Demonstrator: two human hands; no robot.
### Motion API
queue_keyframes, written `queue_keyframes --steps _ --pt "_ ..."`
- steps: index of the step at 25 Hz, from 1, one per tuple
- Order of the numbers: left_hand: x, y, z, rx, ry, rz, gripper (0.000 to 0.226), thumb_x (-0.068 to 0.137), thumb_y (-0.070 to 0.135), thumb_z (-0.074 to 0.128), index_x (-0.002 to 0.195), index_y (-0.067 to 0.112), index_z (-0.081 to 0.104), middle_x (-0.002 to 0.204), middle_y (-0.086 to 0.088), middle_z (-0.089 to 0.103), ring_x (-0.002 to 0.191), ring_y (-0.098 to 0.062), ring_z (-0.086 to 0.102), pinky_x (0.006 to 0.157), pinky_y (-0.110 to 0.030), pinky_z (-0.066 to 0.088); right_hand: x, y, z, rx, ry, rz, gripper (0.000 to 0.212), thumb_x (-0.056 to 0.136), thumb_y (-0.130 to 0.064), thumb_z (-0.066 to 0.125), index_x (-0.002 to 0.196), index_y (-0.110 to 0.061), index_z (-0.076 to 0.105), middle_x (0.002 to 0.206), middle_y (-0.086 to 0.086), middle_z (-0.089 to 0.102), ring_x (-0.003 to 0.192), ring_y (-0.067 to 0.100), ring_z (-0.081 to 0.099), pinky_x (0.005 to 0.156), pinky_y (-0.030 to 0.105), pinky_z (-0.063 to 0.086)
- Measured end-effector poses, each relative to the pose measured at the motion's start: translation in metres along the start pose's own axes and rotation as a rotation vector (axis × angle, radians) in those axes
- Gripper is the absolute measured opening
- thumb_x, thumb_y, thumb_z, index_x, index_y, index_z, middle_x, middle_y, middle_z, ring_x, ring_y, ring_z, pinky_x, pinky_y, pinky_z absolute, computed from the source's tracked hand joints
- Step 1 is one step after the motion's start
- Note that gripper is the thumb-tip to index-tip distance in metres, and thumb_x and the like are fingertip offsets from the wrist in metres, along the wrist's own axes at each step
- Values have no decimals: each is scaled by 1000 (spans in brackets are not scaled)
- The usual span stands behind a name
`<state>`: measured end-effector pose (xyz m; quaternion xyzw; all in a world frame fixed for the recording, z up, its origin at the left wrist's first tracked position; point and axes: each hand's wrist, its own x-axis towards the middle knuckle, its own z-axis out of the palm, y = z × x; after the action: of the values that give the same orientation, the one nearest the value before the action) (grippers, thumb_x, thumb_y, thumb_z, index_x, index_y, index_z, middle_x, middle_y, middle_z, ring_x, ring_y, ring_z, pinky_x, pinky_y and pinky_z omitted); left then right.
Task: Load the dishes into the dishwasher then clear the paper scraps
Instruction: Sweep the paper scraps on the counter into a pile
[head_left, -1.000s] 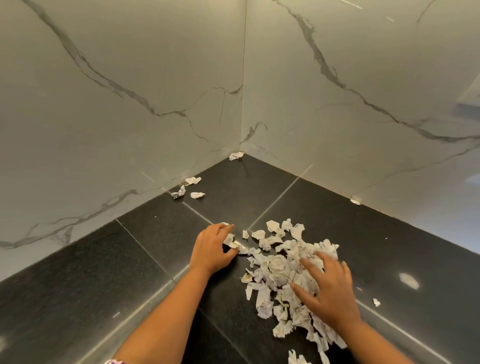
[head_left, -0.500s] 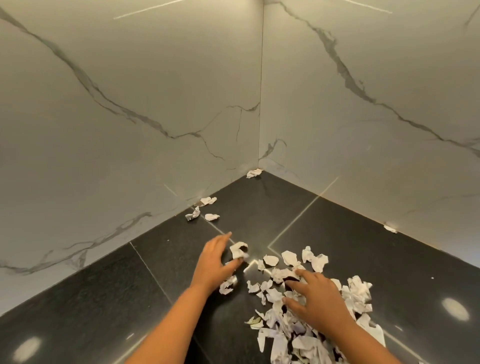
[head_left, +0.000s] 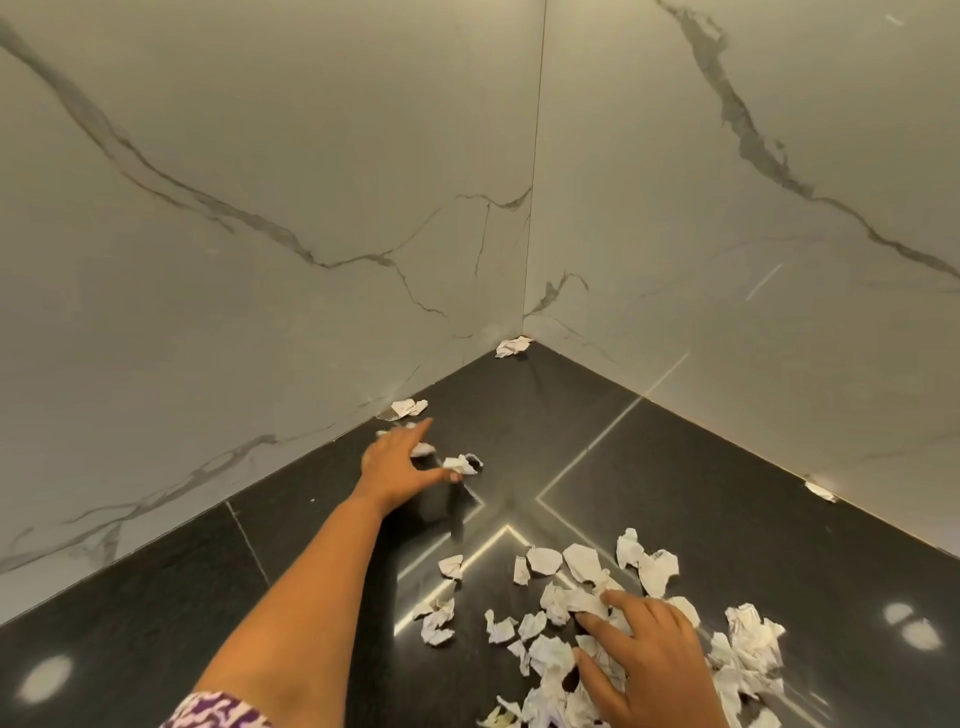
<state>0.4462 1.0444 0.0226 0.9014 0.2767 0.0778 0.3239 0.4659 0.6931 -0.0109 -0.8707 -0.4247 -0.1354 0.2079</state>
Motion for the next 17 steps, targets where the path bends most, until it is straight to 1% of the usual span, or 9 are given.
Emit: queue_keyframes --steps 3,5,6,8,10,12,14,15,17 --pt "0 21 -1 -225 -99 248 89 53 66 72 132 50 37 130 7 54 124 -9 45 109 -39 34 5 5 2 9 23 -43 28 65 -53 59 79 -34 73 88 -3 69 70 18 63 66 35 48" --pt "14 28 -3 -276 2 289 75 66 54 71 134 44 40 131 5 53 125 -10 42 109 -40 32 8 6 2 17 26 -54 27 66 -52 60 81 -33 72 89 -4 68 72 17 61 68 35 48" --pt "26 27 -4 -249 74 245 74 70 62 64 136 39 41 134 1 51 127 -15 40 109 -43 32 9 5 3 19 30 -57 26 66 -51 61 81 -33 72 90 -5 67 74 16 59 68 35 47" --pt "50 20 -4 8 141 26 88 69 79 47 141 30 37 143 -6 41 135 -25 31 108 -49 28 13 5 4 13 10 -49 26 66 -51 61 82 -34 72 90 -7 66 75 14 59 68 35 48" --pt "62 14 4 234 91 -145 85 74 74 52 143 27 34 146 -9 36 137 -31 28 109 -53 24 16 8 7 7 43 -65 25 67 -51 60 81 -33 72 88 -6 67 73 16 61 67 36 50" --pt "60 21 16 121 39 -17 66 79 59 60 136 29 46 134 -5 50 127 -26 43 107 -48 33 19 12 13 13 77 -91 25 76 -51 54 79 -33 72 85 -5 67 70 17 62 67 34 49" --pt "50 38 26 -125 -22 159 45 83 43 65 125 32 57 108 7 63 107 -14 55 97 -42 44 21 13 17 -1 128 -115 39 85 -57 40 77 -35 71 82 -5 68 67 16 61 66 32 48" --pt "50 47 30 -159 -13 215 37 85 38 65 121 32 60 98 12 64 100 -10 55 93 -40 46 23 12 16 -9 132 -105 43 86 -59 36 76 -36 71 81 -5 68 67 15 59 66 31 48" --pt "64 58 35 -68 94 295 37 86 37 63 122 30 60 103 10 64 105 -13 52 93 -38 45 25 14 11 -13 109 -111 44 86 -60 33 76 -38 70 79 -5 68 66 14 55 63 30 47"
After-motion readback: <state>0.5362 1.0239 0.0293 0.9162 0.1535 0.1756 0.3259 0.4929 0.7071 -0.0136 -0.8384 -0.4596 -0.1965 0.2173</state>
